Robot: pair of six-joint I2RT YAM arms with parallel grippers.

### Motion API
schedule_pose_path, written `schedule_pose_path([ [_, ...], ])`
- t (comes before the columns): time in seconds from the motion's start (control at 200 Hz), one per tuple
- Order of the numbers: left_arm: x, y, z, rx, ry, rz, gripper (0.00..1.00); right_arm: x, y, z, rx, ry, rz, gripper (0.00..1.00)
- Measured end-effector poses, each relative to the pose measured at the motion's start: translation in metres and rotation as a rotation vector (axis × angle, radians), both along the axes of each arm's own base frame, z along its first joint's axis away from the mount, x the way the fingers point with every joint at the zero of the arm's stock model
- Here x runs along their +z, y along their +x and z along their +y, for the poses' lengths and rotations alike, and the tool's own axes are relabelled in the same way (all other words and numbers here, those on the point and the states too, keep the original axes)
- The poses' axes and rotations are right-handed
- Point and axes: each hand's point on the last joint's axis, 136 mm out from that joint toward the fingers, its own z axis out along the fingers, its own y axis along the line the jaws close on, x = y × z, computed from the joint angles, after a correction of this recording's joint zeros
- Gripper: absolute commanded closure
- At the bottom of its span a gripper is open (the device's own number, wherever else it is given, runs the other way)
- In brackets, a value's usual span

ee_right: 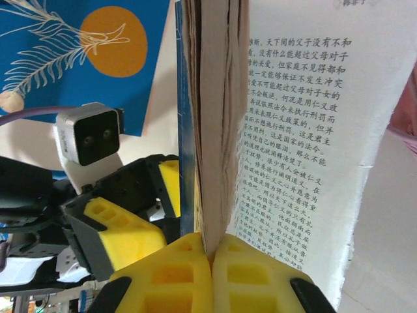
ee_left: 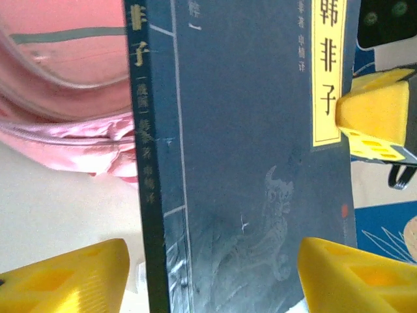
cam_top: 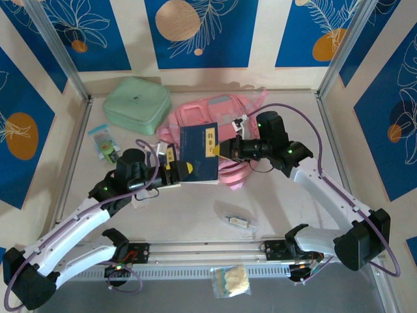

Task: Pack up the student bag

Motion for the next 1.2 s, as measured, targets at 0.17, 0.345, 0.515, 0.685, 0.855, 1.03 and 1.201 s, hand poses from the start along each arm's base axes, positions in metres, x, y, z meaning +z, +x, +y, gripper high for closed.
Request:
schedule_pose_path([
  [0.17, 0.01, 0.002, -0.007, -0.015, -0.057, -0.009, 0.56, -0.006, 0.004, 0.002, 0.013, 0.019, 0.013, 1.0],
  [0.345, 0.015, 0.003, -0.007, -0.013, -0.078, -0.012, 0.78, -0.017, 0.008, 0.002, 0.018, 0.012, 0.046, 0.98],
  [0.515, 0.017, 0.003, -0.007, -0.008, -0.087, -0.006, 0.92, -0.018, 0.009, 0.001, 0.019, 0.017, 0.052, 0.75],
  [0.685, 0.024, 0.006, -0.009, -0.005, -0.116, -0.022, 0.98, -0.032, 0.006, -0.003, 0.015, 0.009, 0.074, 0.32],
  [0.855, 0.037, 0.015, -0.017, 0.001, -0.183, -0.034, 1.0, -0.044, -0.007, 0.001, 0.065, 0.072, 0.128, 0.25],
  [1.03, 0.034, 0.02, -0.021, 0.004, -0.186, -0.025, 1.0, -0.028, -0.017, 0.014, 0.137, 0.172, 0.125, 0.37],
  [1.201, 0.023, 0.023, -0.016, 0.037, -0.131, -0.014, 1.0, -0.015, -0.022, 0.014, 0.147, 0.2, 0.087, 0.63],
])
